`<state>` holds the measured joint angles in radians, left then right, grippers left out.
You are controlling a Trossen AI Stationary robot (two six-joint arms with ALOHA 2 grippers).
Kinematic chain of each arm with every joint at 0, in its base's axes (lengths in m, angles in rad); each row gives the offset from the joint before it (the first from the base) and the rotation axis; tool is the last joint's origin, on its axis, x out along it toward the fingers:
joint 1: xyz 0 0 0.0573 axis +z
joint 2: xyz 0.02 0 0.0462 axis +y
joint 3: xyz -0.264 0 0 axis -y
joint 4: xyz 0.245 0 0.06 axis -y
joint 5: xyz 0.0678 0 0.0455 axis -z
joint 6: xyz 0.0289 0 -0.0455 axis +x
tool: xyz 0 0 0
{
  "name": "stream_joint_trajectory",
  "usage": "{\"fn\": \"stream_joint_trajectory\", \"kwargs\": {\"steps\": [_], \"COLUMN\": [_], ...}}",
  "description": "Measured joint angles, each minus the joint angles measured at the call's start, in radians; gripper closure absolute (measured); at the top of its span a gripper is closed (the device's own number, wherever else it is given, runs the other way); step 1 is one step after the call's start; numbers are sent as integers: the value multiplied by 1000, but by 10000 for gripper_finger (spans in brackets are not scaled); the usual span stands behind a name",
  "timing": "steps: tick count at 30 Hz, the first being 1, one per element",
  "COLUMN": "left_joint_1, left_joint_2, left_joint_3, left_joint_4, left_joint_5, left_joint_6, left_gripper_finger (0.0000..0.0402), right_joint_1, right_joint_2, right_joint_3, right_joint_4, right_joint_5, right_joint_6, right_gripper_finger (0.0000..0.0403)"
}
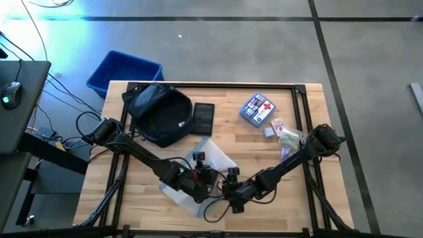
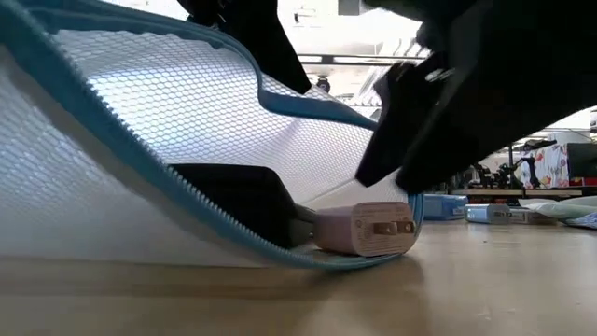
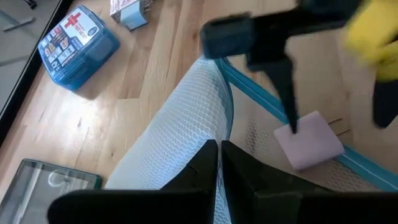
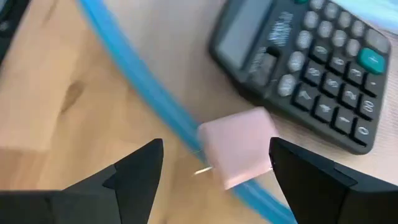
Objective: Unpack backpack
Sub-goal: Put the pink charger adapter into the transparent zip bag
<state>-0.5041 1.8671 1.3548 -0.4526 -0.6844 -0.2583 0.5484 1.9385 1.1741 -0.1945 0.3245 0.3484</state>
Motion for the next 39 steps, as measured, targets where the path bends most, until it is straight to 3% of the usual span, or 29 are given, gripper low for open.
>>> {"fn": "stream_joint_trajectory", "kwargs": {"steps": [9, 15, 22, 29, 32, 36, 39], "left_joint_1": [0, 1, 6, 7, 7, 5, 5], "left_joint_2": [0, 0, 0, 0, 0, 0, 0], "left_joint_3": [0, 0, 0, 0, 0, 0, 0], "left_joint_4": [-9, -38, -49, -56, -60, -64, -67], "left_joint_5": [1, 1, 2, 2, 1, 0, 0], "left_joint_6": [-20, -53, -80, -91, -99, -105, -106], "left_gripper_finger": [402, 402, 402, 402, 402, 402, 402], "right_joint_1": [-52, -41, -48, -51, -51, -51, -51], "right_joint_2": [0, 2, 91, 164, 167, 167, 167], "right_joint_3": [1, 3, 20, 107, 124, 169, 225], "right_joint_4": [53, -6, 85, -52, -89, -182, -287], "right_joint_5": [-60, 8, -5, 93, 109, 110, 119], "right_joint_6": [387, 484, 482, 460, 428, 374, 349], "right_gripper_finger": [125, 125, 125, 131, 160, 232, 233]}}
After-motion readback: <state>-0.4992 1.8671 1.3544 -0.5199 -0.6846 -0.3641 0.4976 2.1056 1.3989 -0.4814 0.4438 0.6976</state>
